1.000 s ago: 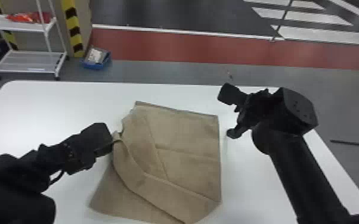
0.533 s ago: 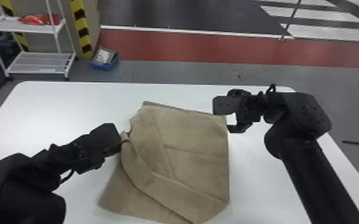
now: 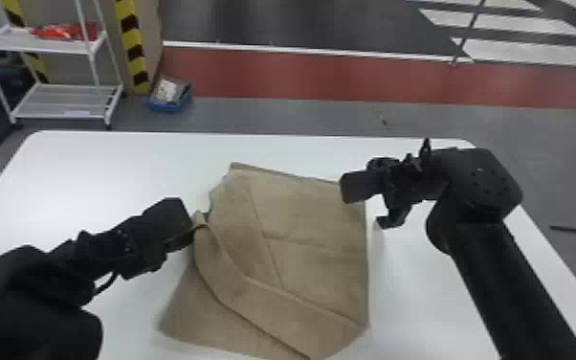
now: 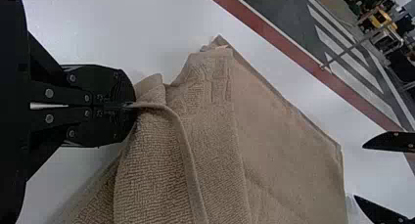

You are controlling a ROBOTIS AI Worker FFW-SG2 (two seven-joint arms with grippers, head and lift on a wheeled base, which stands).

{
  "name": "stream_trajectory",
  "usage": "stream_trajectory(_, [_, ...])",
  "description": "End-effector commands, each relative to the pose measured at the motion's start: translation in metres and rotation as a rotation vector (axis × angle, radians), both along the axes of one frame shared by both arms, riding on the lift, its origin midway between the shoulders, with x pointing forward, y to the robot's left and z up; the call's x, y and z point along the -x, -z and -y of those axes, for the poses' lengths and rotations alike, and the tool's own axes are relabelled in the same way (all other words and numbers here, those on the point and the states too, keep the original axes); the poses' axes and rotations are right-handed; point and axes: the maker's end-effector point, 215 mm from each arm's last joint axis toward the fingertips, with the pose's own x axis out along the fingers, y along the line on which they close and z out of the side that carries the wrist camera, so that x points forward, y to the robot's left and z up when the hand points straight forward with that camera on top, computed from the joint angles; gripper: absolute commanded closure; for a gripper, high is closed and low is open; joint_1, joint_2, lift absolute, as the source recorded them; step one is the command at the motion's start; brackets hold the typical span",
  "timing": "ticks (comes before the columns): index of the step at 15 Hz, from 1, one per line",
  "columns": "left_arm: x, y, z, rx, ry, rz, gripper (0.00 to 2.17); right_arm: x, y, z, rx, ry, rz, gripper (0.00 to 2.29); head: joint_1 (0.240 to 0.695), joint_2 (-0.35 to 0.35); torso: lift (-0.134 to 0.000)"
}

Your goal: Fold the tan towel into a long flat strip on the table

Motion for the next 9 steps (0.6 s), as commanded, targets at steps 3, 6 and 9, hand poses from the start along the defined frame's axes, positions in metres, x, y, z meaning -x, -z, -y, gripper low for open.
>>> stream_trajectory(3, [-0.001,0.002,0.004,-0.001,0.009,-0.002,2.13,-0.003,0.001,-0.002,-0.021,0.030,-0.002,0.22,0.695,-0.135,-0.123])
stream_trajectory(6, [-0.005,0.001,0.010,0.000,0.024,0.000,2.13,-0.001,0.003,0.006,-0.040,0.108,-0.025,0.53,0.695,-0.138,-0.123])
stream_trajectory(9, [-0.006,0.000,0.011,-0.003,0.033,0.003,2.13,-0.006,-0.001,0.005,-0.068,0.135,-0.005,0.59,0.695,-0.150,-0.123])
